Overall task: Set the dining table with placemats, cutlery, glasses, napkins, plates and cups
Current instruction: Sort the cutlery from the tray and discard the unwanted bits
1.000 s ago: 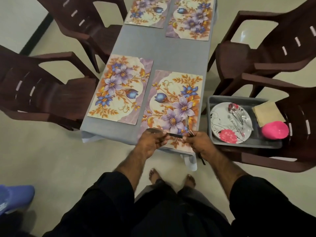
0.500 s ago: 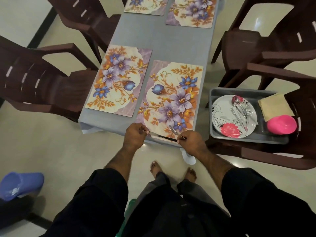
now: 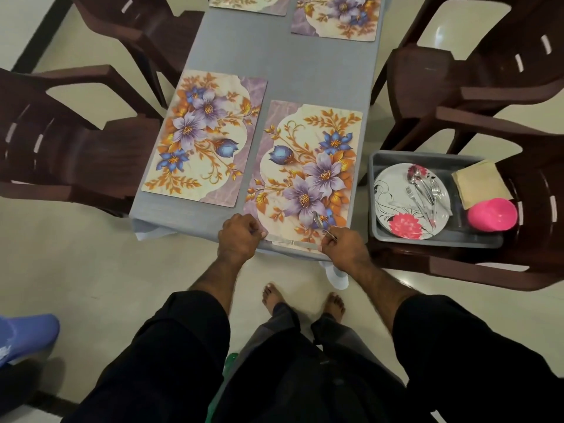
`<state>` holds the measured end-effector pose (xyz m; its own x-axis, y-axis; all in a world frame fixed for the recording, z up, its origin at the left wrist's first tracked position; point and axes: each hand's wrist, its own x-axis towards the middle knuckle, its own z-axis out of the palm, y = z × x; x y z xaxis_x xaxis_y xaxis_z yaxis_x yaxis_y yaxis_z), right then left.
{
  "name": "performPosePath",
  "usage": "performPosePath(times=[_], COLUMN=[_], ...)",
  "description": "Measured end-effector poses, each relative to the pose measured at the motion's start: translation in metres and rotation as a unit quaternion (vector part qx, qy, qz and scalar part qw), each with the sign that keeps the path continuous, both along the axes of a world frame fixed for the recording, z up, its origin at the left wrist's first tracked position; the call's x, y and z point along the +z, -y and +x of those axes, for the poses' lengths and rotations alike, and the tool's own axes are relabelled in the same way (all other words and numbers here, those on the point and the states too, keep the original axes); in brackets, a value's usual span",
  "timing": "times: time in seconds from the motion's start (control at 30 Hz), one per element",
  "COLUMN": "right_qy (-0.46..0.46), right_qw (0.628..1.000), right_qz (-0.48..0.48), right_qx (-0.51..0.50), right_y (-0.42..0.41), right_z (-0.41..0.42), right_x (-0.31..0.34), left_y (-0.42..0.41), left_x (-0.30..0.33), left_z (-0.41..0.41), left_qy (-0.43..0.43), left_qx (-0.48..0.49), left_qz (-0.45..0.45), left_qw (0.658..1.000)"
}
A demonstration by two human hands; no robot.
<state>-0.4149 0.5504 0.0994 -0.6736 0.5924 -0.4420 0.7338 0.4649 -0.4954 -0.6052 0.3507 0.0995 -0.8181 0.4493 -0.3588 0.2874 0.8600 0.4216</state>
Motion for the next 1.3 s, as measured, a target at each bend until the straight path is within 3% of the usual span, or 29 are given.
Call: performPosePath(times=[0.3, 0.4, 0.5, 0.6, 0.73, 0.97, 1.13, 1.3], right_qy=[0.017, 0.007, 0.001, -0.014, -0.032, 0.005, -0.052, -0.043], right_qw=[0.999, 0.999, 0.987, 0.974, 0.972, 0.988, 0.994, 0.995], right_qz=[-0.042, 0.009, 0.088, 0.134, 0.119, 0.067, 0.050, 0.042], right_qx=[-0.015, 0.045, 0.131, 0.181, 0.203, 0.141, 0.084, 0.086], right_y=[0.000, -0.003, -0.004, -0.007, -0.019, -0.087, -0.117, -0.136], right_z=[-0.005, -0.010, -0.022, -0.035, -0.053, -0.071, -0.090, -0.117], right_x=[0.024, 0.042, 0.060, 0.071, 0.078, 0.071, 0.077, 0.073], left_y=[0.000, -0.009, -0.031, -0.056, -0.080, -0.094, -0.116, -0.159], left_x=[0.008, 0.020, 0.046, 0.068, 0.073, 0.080, 0.075, 0.067], left_z=[-0.016, -0.023, -0.028, -0.031, -0.041, -0.075, -0.095, -0.119], left_qy=[0.071, 0.103, 0.258, 0.348, 0.338, 0.238, 0.187, 0.176], left_qx=[-0.004, 0.023, 0.059, -0.004, -0.014, 0.144, 0.162, 0.153], left_qz=[0.025, 0.073, 0.186, 0.184, 0.163, 0.156, 0.149, 0.139], left_qw=[0.997, 0.992, 0.946, 0.919, 0.927, 0.948, 0.958, 0.962])
